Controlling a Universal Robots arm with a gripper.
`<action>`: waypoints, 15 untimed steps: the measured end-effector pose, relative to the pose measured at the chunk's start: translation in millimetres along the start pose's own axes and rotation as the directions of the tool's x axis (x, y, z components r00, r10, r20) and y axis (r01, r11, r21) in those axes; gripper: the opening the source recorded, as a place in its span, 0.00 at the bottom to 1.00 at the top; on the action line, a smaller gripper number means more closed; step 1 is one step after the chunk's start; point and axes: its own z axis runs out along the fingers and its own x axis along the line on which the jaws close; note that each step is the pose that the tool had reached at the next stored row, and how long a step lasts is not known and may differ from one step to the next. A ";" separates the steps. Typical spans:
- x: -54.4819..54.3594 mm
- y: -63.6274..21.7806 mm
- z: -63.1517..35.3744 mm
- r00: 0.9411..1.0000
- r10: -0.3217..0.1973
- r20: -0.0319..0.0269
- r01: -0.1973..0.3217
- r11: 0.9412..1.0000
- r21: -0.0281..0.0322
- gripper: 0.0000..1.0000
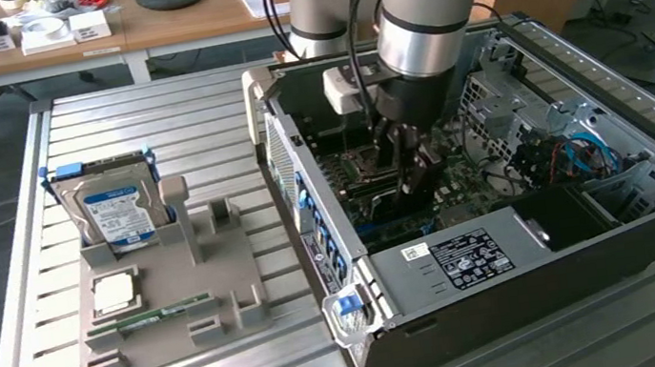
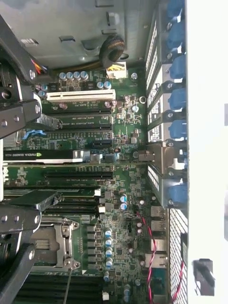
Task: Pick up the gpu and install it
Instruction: 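Insert the gpu into the slot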
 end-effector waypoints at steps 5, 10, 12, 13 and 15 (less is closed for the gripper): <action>-0.3 -0.1 -9.3 1.000 0.000 0.000 0.000 1.000 0.000 0.63; -0.7 -0.2 -19.9 1.000 0.000 0.000 0.000 1.000 0.000 0.63; -0.9 -0.3 -24.2 1.000 0.000 0.000 0.000 1.000 0.000 0.63; -1.0 -0.3 -26.4 1.000 0.000 0.000 0.000 1.000 0.000 0.63; -1.1 -0.4 -30.9 1.000 0.000 0.000 0.000 1.000 0.000 0.63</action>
